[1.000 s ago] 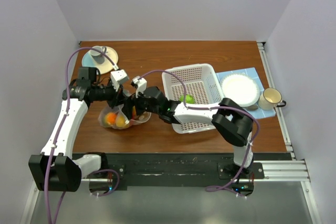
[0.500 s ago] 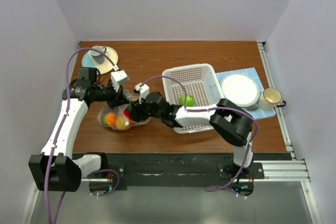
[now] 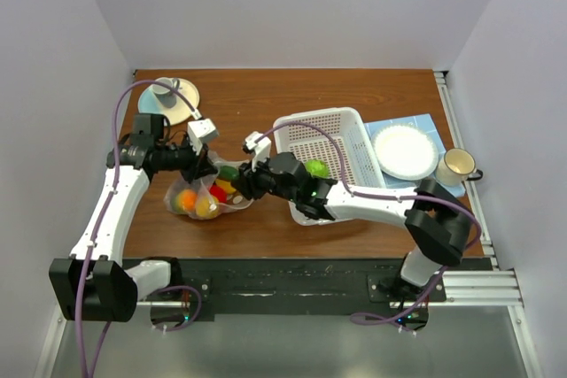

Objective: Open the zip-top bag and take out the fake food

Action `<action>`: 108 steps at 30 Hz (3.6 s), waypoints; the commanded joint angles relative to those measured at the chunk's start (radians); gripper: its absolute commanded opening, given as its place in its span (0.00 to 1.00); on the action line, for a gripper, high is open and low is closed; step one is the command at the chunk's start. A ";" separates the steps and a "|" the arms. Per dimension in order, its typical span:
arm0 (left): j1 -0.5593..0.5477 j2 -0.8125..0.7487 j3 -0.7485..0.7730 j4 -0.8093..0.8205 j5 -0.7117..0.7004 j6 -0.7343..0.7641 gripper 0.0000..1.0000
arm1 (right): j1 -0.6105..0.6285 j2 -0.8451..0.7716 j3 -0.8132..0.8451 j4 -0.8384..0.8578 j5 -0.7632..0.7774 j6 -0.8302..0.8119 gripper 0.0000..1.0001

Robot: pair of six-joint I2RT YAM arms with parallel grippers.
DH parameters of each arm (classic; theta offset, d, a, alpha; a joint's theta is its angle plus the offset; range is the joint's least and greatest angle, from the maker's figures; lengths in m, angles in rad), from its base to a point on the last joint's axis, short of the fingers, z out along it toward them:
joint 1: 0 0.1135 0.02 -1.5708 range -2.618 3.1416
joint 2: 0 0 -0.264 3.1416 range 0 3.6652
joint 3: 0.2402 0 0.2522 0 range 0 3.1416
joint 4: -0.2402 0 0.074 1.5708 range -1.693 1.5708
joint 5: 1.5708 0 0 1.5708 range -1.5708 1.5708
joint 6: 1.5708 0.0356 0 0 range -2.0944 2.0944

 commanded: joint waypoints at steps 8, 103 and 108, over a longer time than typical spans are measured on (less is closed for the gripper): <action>0.001 0.015 -0.030 0.057 -0.002 0.009 0.00 | -0.117 -0.475 -0.231 -0.124 0.198 -0.055 0.19; 0.205 0.159 0.087 -0.093 -0.087 0.234 0.57 | 0.089 0.224 0.140 0.026 0.126 -0.084 0.86; 0.198 0.150 -0.103 0.073 -0.156 0.196 0.53 | 0.089 0.235 0.151 0.034 0.095 -0.078 0.87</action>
